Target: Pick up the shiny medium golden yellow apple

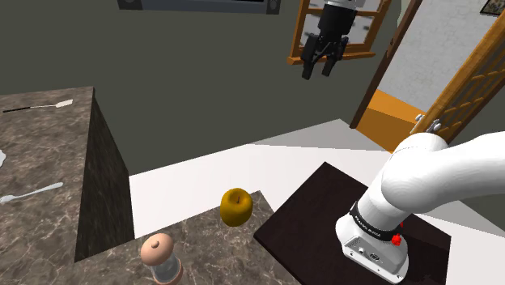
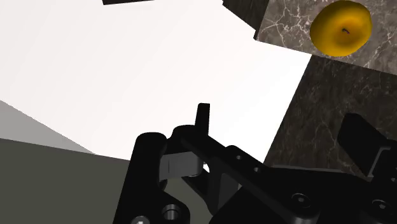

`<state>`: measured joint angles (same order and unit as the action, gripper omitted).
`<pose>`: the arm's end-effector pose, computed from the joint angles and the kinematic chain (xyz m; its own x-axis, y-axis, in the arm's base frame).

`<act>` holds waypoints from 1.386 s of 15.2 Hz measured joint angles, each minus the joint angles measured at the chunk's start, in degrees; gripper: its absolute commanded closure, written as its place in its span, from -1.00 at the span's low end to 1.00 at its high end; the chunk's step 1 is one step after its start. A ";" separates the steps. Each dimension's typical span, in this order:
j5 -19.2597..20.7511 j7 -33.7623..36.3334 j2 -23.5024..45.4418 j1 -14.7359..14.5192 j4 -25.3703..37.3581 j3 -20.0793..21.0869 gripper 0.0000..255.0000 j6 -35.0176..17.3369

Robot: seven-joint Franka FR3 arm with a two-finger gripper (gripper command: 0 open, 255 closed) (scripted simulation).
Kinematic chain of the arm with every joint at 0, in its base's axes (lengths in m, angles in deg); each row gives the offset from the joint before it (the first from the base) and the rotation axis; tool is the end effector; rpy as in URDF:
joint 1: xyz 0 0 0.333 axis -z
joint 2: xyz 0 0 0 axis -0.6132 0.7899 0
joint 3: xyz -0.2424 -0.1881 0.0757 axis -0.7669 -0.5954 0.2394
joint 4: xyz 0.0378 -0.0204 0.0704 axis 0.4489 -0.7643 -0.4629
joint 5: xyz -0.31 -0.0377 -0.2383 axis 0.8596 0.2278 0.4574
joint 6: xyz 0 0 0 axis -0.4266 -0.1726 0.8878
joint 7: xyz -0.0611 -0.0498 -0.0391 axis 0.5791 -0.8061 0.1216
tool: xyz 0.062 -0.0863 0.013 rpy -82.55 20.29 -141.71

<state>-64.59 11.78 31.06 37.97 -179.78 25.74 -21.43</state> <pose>0.3064 -0.0153 0.6064 0.9906 -0.1351 0.0223 -0.1328 -0.9877 -0.0828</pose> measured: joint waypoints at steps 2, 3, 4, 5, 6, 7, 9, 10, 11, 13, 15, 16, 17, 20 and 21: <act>-0.46 1.23 -0.62 0.26 -1.20 0.49 -1.00 -0.62; -1.23 3.24 -1.68 0.64 -3.18 1.30 -1.00 -1.62; -2.08 5.54 -2.75 1.11 -4.85 2.13 -1.00 -2.31; -2.92 7.86 -3.92 1.66 -7.02 2.91 -1.00 -3.43; -3.98 10.39 -5.29 2.11 -9.37 3.95 -1.00 -4.56; -5.27 13.23 -5.95 2.45 -11.01 5.29 -1.00 -5.73; -7.80 18.62 -7.64 3.13 -14.75 7.74 -1.00 -8.19; -9.23 21.38 -8.78 3.36 -17.00 9.10 -1.00 -9.57; -10.78 24.20 -9.32 3.50 -18.92 10.66 -1.00 -11.23; -14.04 30.12 -10.46 3.57 -21.61 13.90 -1.00 -13.49; -17.62 35.84 -10.82 3.43 -24.83 17.48 -1.00 -17.08; -19.38 38.74 -10.81 3.34 -25.93 19.25 -1.00 -18.60; -21.16 41.62 -10.07 3.34 -26.50 21.15 -1.00 -20.37; -27.07 50.30 -9.05 2.56 -29.76 27.24 -1.00 -26.10; -28.80 52.72 -7.58 2.86 -30.32 29.07 -1.00 -28.50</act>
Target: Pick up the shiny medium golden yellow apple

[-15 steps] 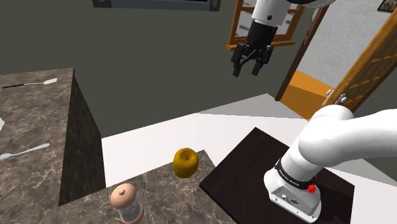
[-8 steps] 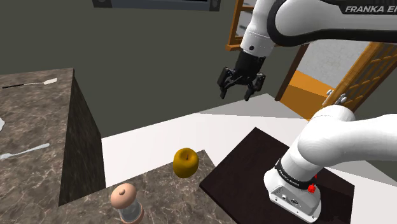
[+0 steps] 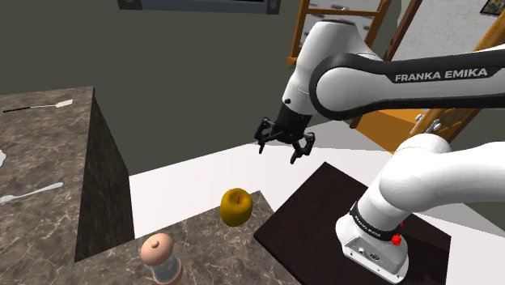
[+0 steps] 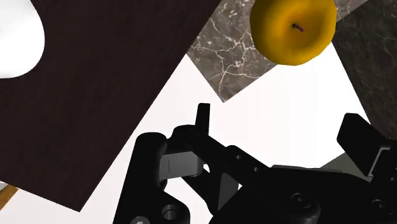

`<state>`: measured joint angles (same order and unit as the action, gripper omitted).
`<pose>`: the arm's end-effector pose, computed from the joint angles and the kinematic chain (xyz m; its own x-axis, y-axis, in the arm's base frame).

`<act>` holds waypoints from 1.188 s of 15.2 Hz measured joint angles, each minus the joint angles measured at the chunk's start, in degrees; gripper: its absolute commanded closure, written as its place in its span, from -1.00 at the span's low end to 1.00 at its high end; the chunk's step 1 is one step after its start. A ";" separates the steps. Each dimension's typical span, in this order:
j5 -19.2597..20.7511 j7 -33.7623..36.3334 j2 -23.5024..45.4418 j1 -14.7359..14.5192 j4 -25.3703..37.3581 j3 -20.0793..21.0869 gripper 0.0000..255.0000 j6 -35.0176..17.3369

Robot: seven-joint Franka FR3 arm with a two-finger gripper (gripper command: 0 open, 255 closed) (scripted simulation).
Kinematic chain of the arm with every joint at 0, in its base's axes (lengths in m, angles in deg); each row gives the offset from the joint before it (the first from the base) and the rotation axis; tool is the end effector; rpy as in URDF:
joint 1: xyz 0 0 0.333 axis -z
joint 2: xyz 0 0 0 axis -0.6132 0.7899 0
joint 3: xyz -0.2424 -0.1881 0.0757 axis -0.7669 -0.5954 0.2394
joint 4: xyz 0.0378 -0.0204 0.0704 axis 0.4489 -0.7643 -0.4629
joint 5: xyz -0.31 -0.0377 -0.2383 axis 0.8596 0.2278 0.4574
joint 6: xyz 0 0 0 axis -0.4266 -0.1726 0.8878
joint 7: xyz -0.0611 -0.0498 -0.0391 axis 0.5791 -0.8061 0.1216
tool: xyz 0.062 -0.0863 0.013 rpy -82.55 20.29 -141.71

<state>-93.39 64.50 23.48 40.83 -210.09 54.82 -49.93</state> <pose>0.2742 0.1282 0.4128 0.5428 -0.8368 -0.0717 -0.8342 -0.5271 -0.1622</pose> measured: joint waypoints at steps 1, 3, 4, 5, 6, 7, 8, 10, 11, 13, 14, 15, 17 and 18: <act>-2.02 2.70 1.34 -0.11 -0.66 2.26 -1.00 -2.52; -5.79 8.35 4.55 0.10 -0.95 6.81 -1.00 -7.17; -7.52 10.71 6.46 0.52 -1.20 8.88 -1.00 -9.86; -9.37 13.52 8.38 0.68 -1.22 11.39 -1.00 -12.50; -10.92 16.42 10.74 1.34 -0.70 13.94 -1.00 -15.11; -12.33 19.04 13.57 2.36 -0.15 16.55 -1.00 -18.11; -13.27 21.67 16.69 3.88 0.79 19.20 -1.00 -21.12; -14.52 27.09 22.24 6.93 2.38 24.47 -1.00 -26.73; -14.80 28.35 24.28 8.00 2.74 26.10 -1.00 -28.84; -15.15 29.15 27.14 9.25 2.81 28.06 -1.00 -31.95; -15.25 29.22 28.28 9.68 2.73 28.76 -1.00 -33.23; -15.13 29.27 29.54 10.30 2.79 29.47 -1.00 -34.48; -15.21 29.03 32.12 11.23 2.40 30.80 -1.00 -37.37; -15.19 29.09 33.25 11.61 2.26 31.49 -1.00 -38.66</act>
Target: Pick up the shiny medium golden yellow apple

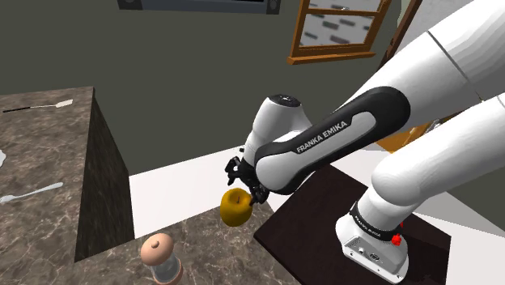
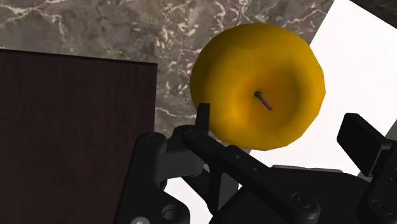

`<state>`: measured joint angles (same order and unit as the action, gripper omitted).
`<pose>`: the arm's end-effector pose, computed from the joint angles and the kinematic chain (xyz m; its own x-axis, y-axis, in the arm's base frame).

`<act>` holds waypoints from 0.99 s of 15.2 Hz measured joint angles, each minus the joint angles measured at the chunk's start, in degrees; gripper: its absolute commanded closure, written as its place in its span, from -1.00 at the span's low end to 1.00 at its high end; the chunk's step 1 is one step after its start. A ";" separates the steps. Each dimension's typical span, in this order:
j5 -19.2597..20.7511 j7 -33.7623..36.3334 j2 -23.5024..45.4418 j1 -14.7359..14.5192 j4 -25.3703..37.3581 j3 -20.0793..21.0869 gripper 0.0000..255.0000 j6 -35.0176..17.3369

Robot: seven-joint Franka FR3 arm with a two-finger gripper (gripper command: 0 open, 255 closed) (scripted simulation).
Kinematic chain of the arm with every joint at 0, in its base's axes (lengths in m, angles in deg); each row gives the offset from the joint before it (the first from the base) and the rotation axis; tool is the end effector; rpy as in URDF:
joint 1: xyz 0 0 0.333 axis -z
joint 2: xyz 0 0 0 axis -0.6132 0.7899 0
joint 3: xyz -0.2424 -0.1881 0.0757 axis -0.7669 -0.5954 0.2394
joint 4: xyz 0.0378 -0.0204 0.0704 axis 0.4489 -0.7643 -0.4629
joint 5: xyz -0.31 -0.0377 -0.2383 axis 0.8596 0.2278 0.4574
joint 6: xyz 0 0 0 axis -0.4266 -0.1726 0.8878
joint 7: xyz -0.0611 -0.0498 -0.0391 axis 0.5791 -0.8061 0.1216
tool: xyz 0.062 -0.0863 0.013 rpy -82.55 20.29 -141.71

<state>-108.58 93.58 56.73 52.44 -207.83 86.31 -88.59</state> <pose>0.3095 0.2129 0.2736 0.0764 -0.9867 -0.1438 -0.9848 -0.0521 -0.1656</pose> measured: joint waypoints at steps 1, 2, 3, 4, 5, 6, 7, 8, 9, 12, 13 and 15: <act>0.11 0.12 0.54 0.25 0.02 0.36 1.00 -0.56; 0.21 0.19 0.87 0.42 0.05 0.57 1.00 -0.88; 0.25 0.23 1.01 0.49 0.07 0.67 1.00 -1.02; 0.28 0.25 1.07 0.54 0.09 0.73 1.00 -1.09; 0.29 0.27 1.11 0.56 0.10 0.75 1.00 -1.13; 0.29 0.27 1.12 0.57 0.11 0.76 1.00 -1.15; 0.30 0.27 1.13 0.57 0.11 0.77 1.00 -1.16; 0.30 0.27 1.13 0.58 0.12 0.77 1.00 -1.17; 0.30 0.27 1.13 0.57 0.11 0.76 1.00 -1.16; 0.22 0.24 0.60 0.35 0.15 0.47 1.00 -0.62; 0.10 0.15 -0.49 -0.06 0.24 -0.19 1.00 0.56; -0.07 0.41 -2.76 -1.01 0.44 -1.24 1.00 2.96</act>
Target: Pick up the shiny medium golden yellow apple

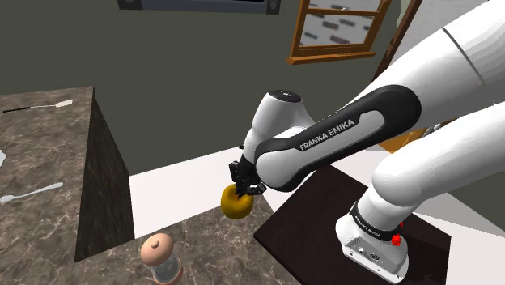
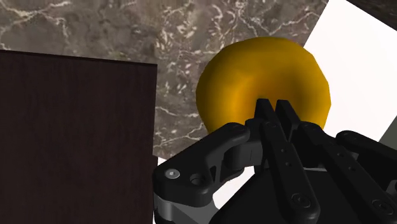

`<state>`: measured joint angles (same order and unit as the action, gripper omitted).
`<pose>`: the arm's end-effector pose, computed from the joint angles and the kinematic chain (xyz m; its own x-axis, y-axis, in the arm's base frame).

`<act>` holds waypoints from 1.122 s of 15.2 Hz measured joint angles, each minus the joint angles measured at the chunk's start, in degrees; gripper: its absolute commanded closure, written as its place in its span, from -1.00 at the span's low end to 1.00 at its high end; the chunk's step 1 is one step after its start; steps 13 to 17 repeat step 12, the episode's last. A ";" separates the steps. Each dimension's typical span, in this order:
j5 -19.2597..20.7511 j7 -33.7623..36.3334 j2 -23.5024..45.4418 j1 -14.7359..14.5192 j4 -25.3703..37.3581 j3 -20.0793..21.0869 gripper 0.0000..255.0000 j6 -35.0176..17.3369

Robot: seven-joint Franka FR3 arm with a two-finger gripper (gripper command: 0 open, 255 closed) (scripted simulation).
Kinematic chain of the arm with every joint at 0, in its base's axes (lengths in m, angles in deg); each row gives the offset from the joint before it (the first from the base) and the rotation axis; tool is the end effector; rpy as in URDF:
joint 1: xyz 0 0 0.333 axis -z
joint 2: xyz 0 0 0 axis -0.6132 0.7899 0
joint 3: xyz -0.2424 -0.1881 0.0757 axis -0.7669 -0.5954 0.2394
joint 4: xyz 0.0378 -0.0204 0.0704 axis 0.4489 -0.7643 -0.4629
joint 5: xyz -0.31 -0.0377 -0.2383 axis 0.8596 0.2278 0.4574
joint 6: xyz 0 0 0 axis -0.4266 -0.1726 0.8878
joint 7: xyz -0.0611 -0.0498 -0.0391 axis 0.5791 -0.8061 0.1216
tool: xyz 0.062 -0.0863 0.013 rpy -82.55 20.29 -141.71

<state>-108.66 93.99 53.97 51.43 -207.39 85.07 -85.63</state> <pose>0.3096 0.2150 0.2850 0.0760 -0.9866 -0.1442 -0.9846 -0.0513 -0.1674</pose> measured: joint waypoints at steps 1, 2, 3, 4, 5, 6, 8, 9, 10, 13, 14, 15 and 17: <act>-0.19 -0.15 -1.53 -0.69 -0.05 -0.96 1.00 1.55; 0.06 0.10 -2.74 -0.95 0.27 -1.57 1.00 3.04; 0.26 0.16 -3.67 -1.15 0.47 -2.14 1.00 4.18; 0.27 0.26 -4.91 -1.64 0.50 -2.84 1.00 5.48; 0.38 0.46 -6.37 -2.18 0.60 -3.63 1.00 7.05; 0.76 0.69 -7.39 -2.33 0.95 -4.23 1.00 8.41; 1.37 1.00 -9.40 -2.74 1.43 -5.51 1.00 10.94; 1.68 1.21 -10.07 -2.82 1.73 -5.92 1.00 11.89; 2.00 1.29 -10.91 -2.95 1.97 -6.53 1.00 13.00; 2.55 1.51 -12.28 -3.16 2.41 -7.51 1.00 14.86; 2.55 1.51 -12.28 -3.16 2.41 -7.51 1.00 14.86; 2.55 1.51 -12.28 -3.16 2.41 -7.51 1.00 14.86; 2.55 1.51 -12.28 -3.16 2.41 -7.51 1.00 14.86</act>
